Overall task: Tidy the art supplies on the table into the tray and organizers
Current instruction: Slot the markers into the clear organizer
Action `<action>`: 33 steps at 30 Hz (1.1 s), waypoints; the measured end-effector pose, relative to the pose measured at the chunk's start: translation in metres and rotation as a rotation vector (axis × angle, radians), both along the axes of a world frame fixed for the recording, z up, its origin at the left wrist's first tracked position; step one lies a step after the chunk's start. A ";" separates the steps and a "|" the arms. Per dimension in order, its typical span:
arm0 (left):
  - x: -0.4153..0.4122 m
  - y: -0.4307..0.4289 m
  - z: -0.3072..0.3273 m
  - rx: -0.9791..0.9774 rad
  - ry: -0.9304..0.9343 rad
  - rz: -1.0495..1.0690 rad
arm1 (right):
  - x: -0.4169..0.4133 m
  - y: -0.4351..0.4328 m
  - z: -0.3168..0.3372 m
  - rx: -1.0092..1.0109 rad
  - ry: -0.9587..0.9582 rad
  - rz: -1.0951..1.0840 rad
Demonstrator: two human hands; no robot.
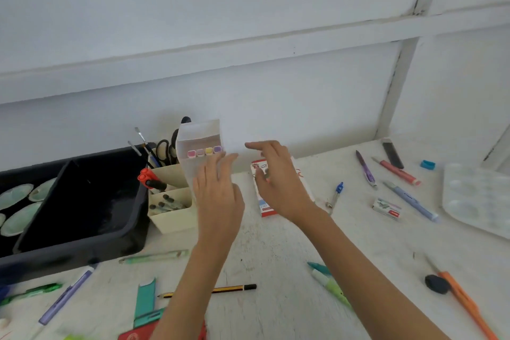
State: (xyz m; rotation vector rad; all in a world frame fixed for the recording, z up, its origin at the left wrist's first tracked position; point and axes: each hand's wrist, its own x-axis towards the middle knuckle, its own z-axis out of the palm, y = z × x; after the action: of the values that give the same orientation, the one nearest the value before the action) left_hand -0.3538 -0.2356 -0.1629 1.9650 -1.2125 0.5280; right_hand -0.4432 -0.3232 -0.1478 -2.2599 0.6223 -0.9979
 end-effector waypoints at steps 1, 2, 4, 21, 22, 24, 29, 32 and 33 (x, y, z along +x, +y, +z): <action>-0.013 -0.007 -0.012 0.024 0.074 -0.053 | -0.015 -0.003 -0.011 0.078 -0.003 -0.033; -0.025 -0.015 -0.023 0.066 0.151 -0.106 | -0.030 -0.006 -0.022 0.144 0.012 -0.076; -0.050 -0.031 -0.046 0.149 0.285 -0.193 | -0.063 -0.014 -0.043 0.224 0.085 -0.183; -0.118 -0.107 -0.122 0.465 0.278 -0.508 | -0.235 -0.093 -0.105 0.152 0.527 -0.876; -0.118 -0.107 -0.123 0.463 0.278 -0.504 | -0.234 -0.096 -0.107 0.144 0.563 -0.892; -0.118 -0.107 -0.124 0.453 0.277 -0.504 | -0.234 -0.098 -0.108 0.124 0.588 -0.917; -0.118 -0.107 -0.125 0.438 0.308 -0.508 | -0.226 -0.095 -0.108 0.267 0.273 -0.911; -0.119 -0.106 -0.122 0.434 0.337 -0.519 | -0.214 -0.086 -0.094 0.329 -0.045 -0.911; -0.119 -0.106 -0.121 0.418 0.370 -0.530 | -0.210 -0.083 -0.088 0.328 -0.118 -0.908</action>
State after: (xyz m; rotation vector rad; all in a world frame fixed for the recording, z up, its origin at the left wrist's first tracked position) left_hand -0.4729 -0.3414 -0.2839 1.8392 -1.5998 -0.3696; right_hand -0.6529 -0.4064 -0.2362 -1.5872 1.6922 -1.2851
